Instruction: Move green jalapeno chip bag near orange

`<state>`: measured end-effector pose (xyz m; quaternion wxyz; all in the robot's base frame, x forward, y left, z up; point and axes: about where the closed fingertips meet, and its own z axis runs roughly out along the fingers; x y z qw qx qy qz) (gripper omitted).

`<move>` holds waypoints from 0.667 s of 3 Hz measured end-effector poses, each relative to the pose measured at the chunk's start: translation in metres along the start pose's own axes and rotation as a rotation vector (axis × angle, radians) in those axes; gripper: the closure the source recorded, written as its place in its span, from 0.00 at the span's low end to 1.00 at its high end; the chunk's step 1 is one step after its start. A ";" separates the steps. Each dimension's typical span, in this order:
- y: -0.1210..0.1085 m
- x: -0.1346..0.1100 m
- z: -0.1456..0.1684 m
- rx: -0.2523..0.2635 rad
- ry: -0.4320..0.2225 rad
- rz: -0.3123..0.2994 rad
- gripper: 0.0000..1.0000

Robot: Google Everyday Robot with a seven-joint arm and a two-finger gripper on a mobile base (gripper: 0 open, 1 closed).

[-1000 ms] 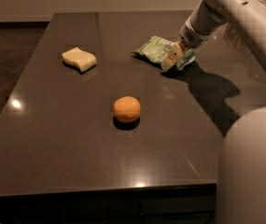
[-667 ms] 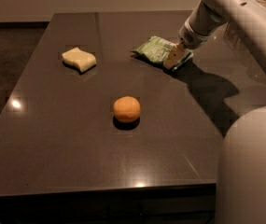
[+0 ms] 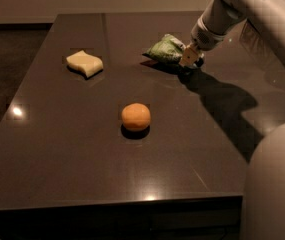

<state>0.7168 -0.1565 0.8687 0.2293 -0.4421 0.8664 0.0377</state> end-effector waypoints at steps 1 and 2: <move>0.025 -0.002 -0.022 -0.025 -0.026 -0.057 1.00; 0.057 -0.005 -0.038 -0.063 -0.045 -0.114 1.00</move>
Offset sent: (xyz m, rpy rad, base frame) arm -0.0985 0.0497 0.0455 0.0434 -0.0120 0.2240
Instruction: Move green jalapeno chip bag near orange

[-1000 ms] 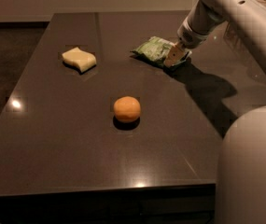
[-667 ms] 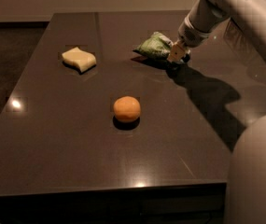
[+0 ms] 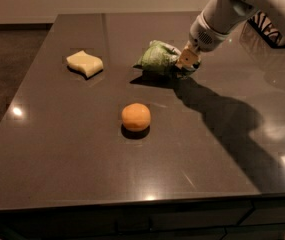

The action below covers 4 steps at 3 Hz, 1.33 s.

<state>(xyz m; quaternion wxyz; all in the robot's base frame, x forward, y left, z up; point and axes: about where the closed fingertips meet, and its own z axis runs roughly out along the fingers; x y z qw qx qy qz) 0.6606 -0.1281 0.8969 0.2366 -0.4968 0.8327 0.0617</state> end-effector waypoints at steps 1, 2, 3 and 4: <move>0.032 -0.005 -0.003 -0.044 -0.001 -0.043 1.00; 0.058 -0.004 -0.004 -0.084 0.012 -0.061 1.00; 0.077 0.003 -0.007 -0.105 0.037 -0.063 1.00; 0.090 0.009 -0.011 -0.112 0.066 -0.060 0.85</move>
Offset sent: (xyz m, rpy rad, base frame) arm -0.0807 0.0436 -0.0051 -0.0003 0.0959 0.1271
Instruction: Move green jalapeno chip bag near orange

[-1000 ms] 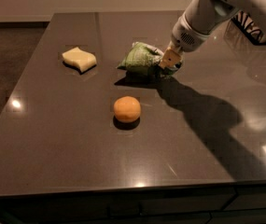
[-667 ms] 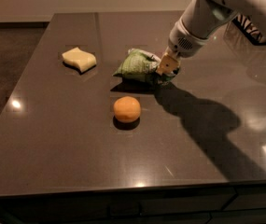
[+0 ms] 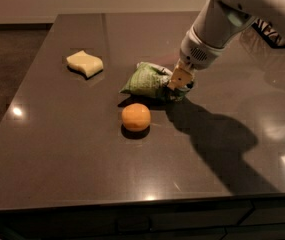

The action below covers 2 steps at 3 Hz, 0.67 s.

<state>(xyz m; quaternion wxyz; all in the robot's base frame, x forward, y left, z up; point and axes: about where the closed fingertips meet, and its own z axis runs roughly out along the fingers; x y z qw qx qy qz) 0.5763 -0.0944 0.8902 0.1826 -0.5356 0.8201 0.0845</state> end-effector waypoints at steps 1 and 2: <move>0.011 0.005 -0.002 -0.007 0.024 0.004 0.61; 0.017 0.007 -0.002 -0.013 0.039 -0.003 0.39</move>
Offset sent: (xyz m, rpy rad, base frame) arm -0.0271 -0.0011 -0.0004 -0.0482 0.0379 0.0128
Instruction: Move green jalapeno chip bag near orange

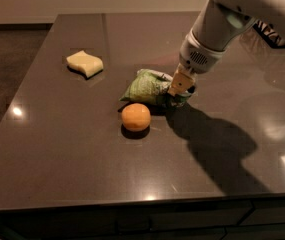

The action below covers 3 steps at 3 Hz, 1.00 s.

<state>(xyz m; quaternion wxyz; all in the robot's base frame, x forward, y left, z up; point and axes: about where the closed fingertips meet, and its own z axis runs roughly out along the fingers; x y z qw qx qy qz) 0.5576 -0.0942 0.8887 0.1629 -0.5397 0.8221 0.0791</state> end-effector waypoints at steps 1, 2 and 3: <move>0.004 0.001 0.000 0.008 0.010 -0.012 0.15; 0.004 0.000 0.001 0.008 0.011 -0.014 0.00; 0.004 0.000 0.001 0.008 0.011 -0.014 0.00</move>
Offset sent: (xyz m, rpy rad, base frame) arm -0.0036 0.0004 -0.0005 -0.0137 -0.0064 0.0075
